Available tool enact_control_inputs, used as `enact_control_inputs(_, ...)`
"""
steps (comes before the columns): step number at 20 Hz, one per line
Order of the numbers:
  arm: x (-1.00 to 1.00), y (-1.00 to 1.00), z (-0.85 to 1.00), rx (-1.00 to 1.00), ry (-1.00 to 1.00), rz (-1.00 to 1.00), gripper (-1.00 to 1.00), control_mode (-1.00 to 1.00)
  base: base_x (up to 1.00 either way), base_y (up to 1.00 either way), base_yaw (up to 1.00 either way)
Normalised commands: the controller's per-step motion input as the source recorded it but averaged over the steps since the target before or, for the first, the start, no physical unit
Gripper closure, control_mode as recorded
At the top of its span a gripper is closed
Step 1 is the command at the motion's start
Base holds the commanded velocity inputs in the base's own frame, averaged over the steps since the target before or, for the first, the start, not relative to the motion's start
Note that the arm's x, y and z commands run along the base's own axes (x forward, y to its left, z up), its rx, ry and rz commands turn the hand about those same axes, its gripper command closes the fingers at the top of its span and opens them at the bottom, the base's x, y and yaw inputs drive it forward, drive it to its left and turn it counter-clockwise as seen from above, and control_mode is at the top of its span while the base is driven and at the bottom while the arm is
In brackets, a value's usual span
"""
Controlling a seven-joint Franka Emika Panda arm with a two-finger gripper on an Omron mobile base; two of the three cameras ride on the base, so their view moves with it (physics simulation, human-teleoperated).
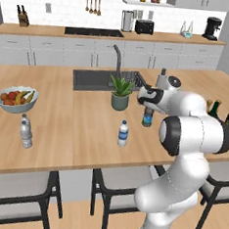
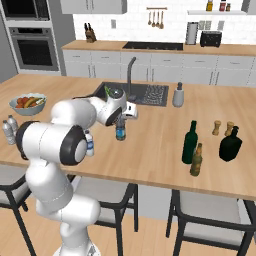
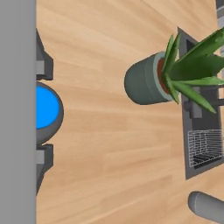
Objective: Move the plastic bottles in the middle to the plastics group, and the glass bottles in the middle to the glass group.
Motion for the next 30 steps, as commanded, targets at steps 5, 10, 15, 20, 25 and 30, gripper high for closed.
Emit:
enact_control_inputs(5, -0.37, 0.19, 0.27, 0.0, 0.01, 0.0, 1.0, -1.0, 0.0, 0.0, 0.0)
enact_control_inputs(10, -0.78, 0.27, 0.31, 0.0, 0.0, 0.0, 1.0, -1.0, 0.0, 0.0, 0.0)
enact_control_inputs(15, -0.95, 0.25, 0.27, 0.0, 0.0, 0.0, 1.0, -1.0, 0.0, 0.0, 0.0)
enact_control_inputs(20, -0.6, 0.4, 0.16, 0.0, 0.0, 0.05, 1.0, -1.0, 0.0, 0.0, 0.0)
enact_control_inputs(25, -0.35, 0.48, 0.23, 0.0, 0.0, 0.08, 1.0, -1.0, 0.0, 0.0, 0.0)
enact_control_inputs(30, -0.22, 0.67, 0.28, 0.0, 0.0, 0.08, 1.0, -1.0, 0.0, 0.0, 0.0)
